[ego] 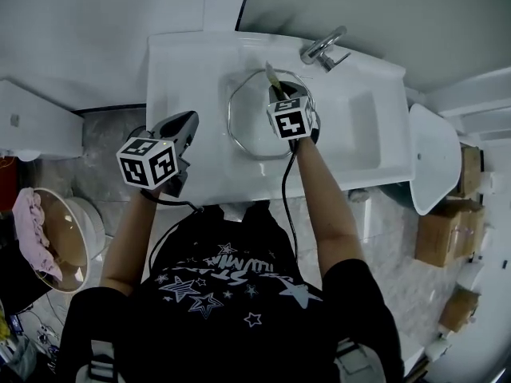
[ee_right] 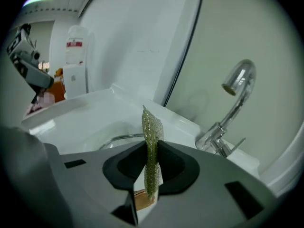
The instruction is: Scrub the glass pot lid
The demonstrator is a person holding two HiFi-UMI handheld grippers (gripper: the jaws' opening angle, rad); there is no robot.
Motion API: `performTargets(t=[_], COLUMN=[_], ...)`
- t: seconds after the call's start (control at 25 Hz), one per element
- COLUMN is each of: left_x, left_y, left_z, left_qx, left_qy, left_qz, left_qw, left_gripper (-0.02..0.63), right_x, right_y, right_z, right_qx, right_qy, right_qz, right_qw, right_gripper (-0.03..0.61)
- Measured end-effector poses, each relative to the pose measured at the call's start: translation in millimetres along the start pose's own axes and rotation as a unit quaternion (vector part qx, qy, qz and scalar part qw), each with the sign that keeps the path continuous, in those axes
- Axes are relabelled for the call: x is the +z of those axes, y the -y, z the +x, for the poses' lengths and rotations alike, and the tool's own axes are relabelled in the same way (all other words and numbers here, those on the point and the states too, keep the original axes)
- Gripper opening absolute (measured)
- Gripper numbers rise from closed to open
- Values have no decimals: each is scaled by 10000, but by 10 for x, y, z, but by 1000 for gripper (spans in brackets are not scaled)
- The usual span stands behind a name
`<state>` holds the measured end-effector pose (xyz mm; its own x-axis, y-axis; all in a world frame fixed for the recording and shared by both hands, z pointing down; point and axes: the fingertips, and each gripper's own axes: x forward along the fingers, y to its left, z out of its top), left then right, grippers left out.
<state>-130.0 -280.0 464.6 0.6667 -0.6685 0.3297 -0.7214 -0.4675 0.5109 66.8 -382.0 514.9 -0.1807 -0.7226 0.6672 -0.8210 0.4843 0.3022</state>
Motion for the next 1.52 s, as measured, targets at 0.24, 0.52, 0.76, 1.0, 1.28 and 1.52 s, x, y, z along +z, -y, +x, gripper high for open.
performTargets(t=[0.24, 0.52, 0.76, 1.0, 1.28, 1.52], left_x=[-88, -170, -252, -326, -361, -389], left_y=[-133, -116, -39, 22, 29, 28], left_z=[-22, -42, -54, -73, -141, -128], left_qx=[193, 274, 266, 228, 226, 186], left_qy=[-37, -44, -42, -58, -35, -82], left_qz=[-144, -213, -260, -293, -339, -339], left_qw=[9997, 9994, 9993, 9993, 9992, 9992], left_gripper=[8, 8, 8, 8, 8, 8], right_x=[-114, -263, -430, -631, -830, -1054], right_y=[-195, -504, -821, -1186, -1524, -1658], right_z=[342, 341, 230, 104, -61, -163], right_qx=[-119, 328, 926, 1538, 2114, 2440], right_qy=[-664, -858, -956, -1101, -1343, -1471], right_qz=[-1689, -2155, -2330, -2414, -2413, -2163], right_qw=[9833, 9722, 9633, 9518, 9376, 9338], right_gripper=[67, 67, 68, 69, 71, 72])
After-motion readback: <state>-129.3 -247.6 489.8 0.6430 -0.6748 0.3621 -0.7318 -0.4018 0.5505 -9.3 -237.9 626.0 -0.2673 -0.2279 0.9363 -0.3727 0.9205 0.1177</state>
